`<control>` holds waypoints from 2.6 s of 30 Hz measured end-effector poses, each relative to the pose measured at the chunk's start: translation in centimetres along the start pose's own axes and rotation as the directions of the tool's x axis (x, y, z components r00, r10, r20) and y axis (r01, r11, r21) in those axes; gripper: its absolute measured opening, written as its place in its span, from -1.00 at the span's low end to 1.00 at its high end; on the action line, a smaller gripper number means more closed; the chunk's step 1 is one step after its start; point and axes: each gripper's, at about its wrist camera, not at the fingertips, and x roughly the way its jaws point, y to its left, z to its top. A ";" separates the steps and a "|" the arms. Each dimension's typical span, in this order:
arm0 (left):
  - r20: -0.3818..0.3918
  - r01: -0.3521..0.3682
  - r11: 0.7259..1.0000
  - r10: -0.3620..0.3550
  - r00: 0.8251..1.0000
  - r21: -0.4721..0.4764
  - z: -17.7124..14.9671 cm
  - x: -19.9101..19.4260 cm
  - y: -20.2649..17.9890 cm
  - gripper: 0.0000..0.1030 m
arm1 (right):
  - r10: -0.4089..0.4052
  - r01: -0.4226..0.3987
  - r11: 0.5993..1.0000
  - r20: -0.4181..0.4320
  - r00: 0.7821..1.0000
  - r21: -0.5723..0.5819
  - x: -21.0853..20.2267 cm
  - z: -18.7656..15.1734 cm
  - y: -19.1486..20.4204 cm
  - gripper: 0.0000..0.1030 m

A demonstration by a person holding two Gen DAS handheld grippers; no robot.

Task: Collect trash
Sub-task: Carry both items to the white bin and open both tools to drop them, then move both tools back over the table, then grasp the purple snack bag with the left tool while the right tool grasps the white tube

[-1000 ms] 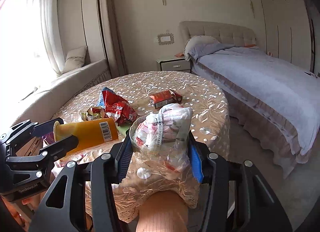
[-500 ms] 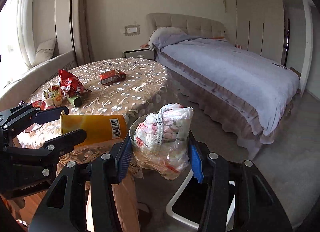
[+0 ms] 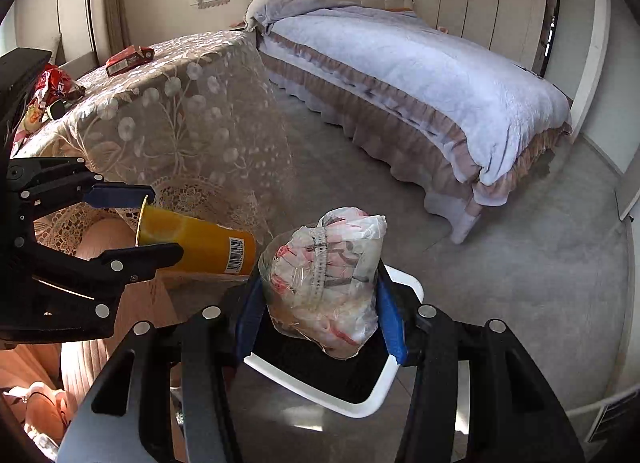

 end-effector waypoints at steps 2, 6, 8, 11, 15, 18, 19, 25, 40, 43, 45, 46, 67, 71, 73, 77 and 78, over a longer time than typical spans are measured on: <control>-0.054 0.045 0.999 -0.044 0.998 0.021 0.4 2.5 -0.8 0.04 | 0.018 -0.018 1.000 -0.041 0.999 -0.004 1.4 -1.1 -1.0 0.01; -0.156 0.150 0.987 -0.140 0.978 0.055 0.6 6.9 -2.1 0.05 | 0.019 -0.023 0.999 -0.115 0.993 -0.031 3.9 -3.0 -2.2 0.03; -0.234 0.196 0.978 -0.174 0.956 0.072 0.6 8.8 -2.9 0.40 | -0.009 0.001 0.998 -0.150 0.989 -0.055 5.2 -4.0 -2.8 0.60; -0.250 0.148 0.978 -0.109 0.962 0.144 0.2 9.9 -4.0 0.91 | -0.064 0.054 0.997 -0.162 0.985 -0.061 6.2 -5.2 -4.3 0.92; -0.261 0.193 0.974 -0.156 0.953 0.119 0.2 10.3 -4.2 0.90 | -0.079 0.071 0.996 -0.192 0.978 -0.047 6.8 -6.0 -5.6 0.92; -0.253 0.190 0.973 -0.152 0.955 0.133 0.3 10.4 -4.6 0.90 | -0.080 0.071 0.996 -0.182 0.980 -0.058 6.7 -6.1 -5.6 0.92; -0.252 0.187 0.973 -0.148 0.956 0.137 0.3 10.4 -4.7 0.91 | -0.079 0.069 0.996 -0.180 0.981 -0.061 6.7 -6.2 -5.6 0.92; -0.200 0.149 0.978 -0.118 0.973 0.146 0.7 8.7 -4.2 0.90 | -0.076 0.066 0.995 -0.136 0.988 -0.077 5.3 -5.4 -5.2 0.92; 0.064 -0.095 0.994 0.092 0.994 0.049 1.9 -3.0 -1.0 0.90 | -0.030 0.038 0.997 0.119 0.992 -0.065 -3.0 0.9 -1.5 0.92; 0.140 -0.192 0.981 0.190 0.972 -0.004 1.2 -6.6 0.5 0.90 | 0.017 -0.003 0.997 0.189 0.982 -0.078 -4.9 2.6 0.6 0.92; 0.170 -0.240 0.969 0.246 0.954 -0.051 0.5 -8.7 1.7 0.90 | 0.042 -0.022 0.996 0.226 0.973 -0.092 -5.9 3.8 2.1 0.92; 0.182 -0.253 0.964 0.264 0.947 -0.080 0.0 -9.8 2.5 0.90 | 0.059 -0.036 0.994 0.246 0.967 -0.100 -6.4 4.3 3.0 0.92; -0.071 -0.597 0.451 0.756 0.650 -0.663 -20.1 -27.0 20.9 0.90 | 0.542 -0.414 0.792 0.204 0.815 -0.449 -6.9 11.1 27.6 0.91; -0.132 -0.600 0.414 0.739 0.661 -0.685 -23.2 -26.7 23.3 0.90 | 0.539 -0.450 0.775 0.091 0.837 -0.444 -4.5 12.4 31.6 0.91; -0.145 -0.590 0.407 0.726 0.672 -0.697 -24.1 -26.3 24.6 0.90 | 0.528 -0.463 0.780 0.046 0.848 -0.420 -3.0 13.6 33.3 0.92; -0.147 -0.541 0.428 0.670 0.727 -0.724 -25.1 -25.5 27.1 0.90 | 0.484 -0.454 0.805 -0.019 0.875 -0.382 -0.1 15.2 35.8 0.92; -0.154 -0.547 0.424 0.672 0.725 -0.722 -25.1 -25.2 27.5 0.90 | 0.461 -0.435 0.815 -0.026 0.887 -0.382 0.6 15.5 36.5 0.91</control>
